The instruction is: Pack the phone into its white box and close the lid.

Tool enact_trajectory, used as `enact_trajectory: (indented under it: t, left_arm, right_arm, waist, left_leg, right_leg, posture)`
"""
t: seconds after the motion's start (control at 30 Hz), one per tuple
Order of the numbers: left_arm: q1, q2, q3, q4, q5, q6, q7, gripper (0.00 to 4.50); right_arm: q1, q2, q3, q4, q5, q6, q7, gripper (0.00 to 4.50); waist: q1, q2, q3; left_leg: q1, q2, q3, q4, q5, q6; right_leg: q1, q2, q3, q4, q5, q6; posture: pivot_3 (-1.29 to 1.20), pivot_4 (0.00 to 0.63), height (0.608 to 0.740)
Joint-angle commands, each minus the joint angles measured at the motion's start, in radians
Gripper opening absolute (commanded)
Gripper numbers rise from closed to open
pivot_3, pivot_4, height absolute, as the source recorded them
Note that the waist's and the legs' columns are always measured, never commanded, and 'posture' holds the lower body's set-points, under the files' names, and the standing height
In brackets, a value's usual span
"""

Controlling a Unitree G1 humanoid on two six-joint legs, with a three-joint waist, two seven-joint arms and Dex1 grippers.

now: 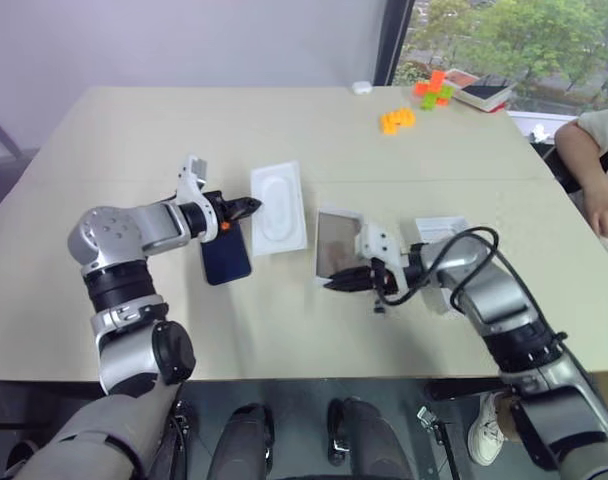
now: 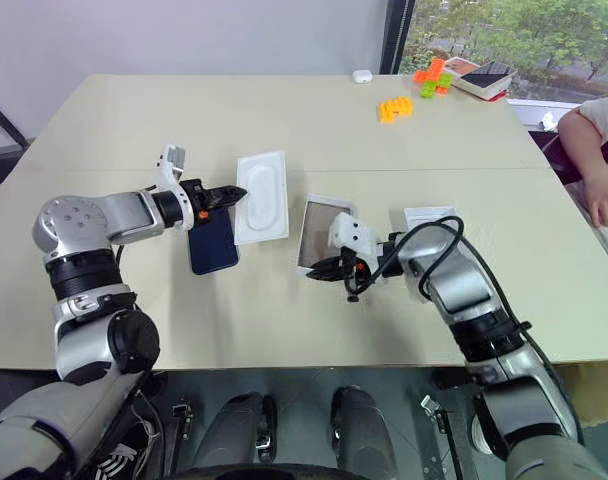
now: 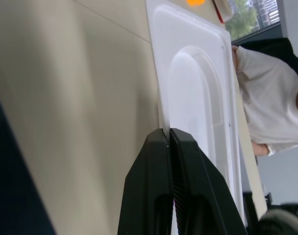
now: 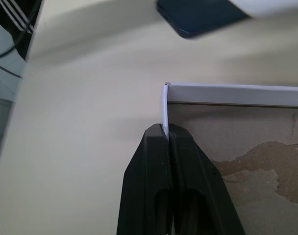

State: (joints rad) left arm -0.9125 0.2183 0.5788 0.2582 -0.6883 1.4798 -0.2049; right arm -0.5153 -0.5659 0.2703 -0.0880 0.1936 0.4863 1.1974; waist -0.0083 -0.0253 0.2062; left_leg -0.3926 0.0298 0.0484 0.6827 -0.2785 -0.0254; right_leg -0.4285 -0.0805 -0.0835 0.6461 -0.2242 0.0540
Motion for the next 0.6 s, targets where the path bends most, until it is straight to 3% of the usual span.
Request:
enact_trajectory:
  t: [0.03,0.07,0.17,0.3,0.6]
  left_arm:
    - [-0.016,-0.022,-0.018,-0.058,-0.015,0.005,0.016,0.0]
    - [-0.015,-0.027,-0.019,-0.058,-0.011,0.01,0.022,0.0]
    - [-0.011,-0.049,-0.006,-0.065,-0.01,0.035,0.043,0.0]
    - [-0.006,-0.063,-0.012,-0.089,-0.008,0.055,0.06,0.0]
    - [0.016,-0.14,-0.076,-0.115,0.011,0.06,0.076,0.0]
  right_arm:
    - [0.008,0.014,0.015,-0.044,-0.009,-0.016,-0.043,0.03]
    - [0.009,0.016,0.018,-0.044,-0.004,-0.016,-0.042,0.03]
    - [0.003,0.02,0.014,-0.034,0.016,-0.007,-0.041,0.91]
    - [0.002,-0.02,-0.007,-0.035,0.016,-0.025,-0.029,2.89]
    - [-0.02,-0.216,-0.198,0.117,0.12,-0.1,0.113,2.89]
  waist:
    - [-0.002,0.0,0.0]
    - [-0.003,0.0,0.0]
    - [-0.005,0.0,0.0]
    - [-0.003,0.0,0.0]
    - [0.013,-0.001,0.0]
  left_leg:
    - [0.0,0.0,0.0,0.0,0.0,0.001]
    - [0.0,0.0,0.0,0.0,-0.001,0.001]
    - [0.001,0.0,0.0,0.0,-0.001,0.002]
    - [0.001,0.0,-0.001,0.0,-0.001,0.002]
    - [-0.001,-0.002,0.0,0.0,-0.002,0.004]
  right_leg:
    - [0.0,0.0,0.0,0.0,0.0,0.0]
    - [0.0,0.0,0.0,0.0,0.0,0.0]
    - [0.0,0.002,0.0,0.001,0.0,0.0]
    - [0.0,0.003,0.0,0.001,0.0,0.0]
    - [0.0,0.001,0.0,-0.002,0.0,0.0]
  posture:
    - [0.0,0.15,0.74]
    - [0.0,0.15,0.74]
    - [0.0,0.15,0.74]
    - [0.0,0.15,0.74]
    - [0.0,0.15,0.74]
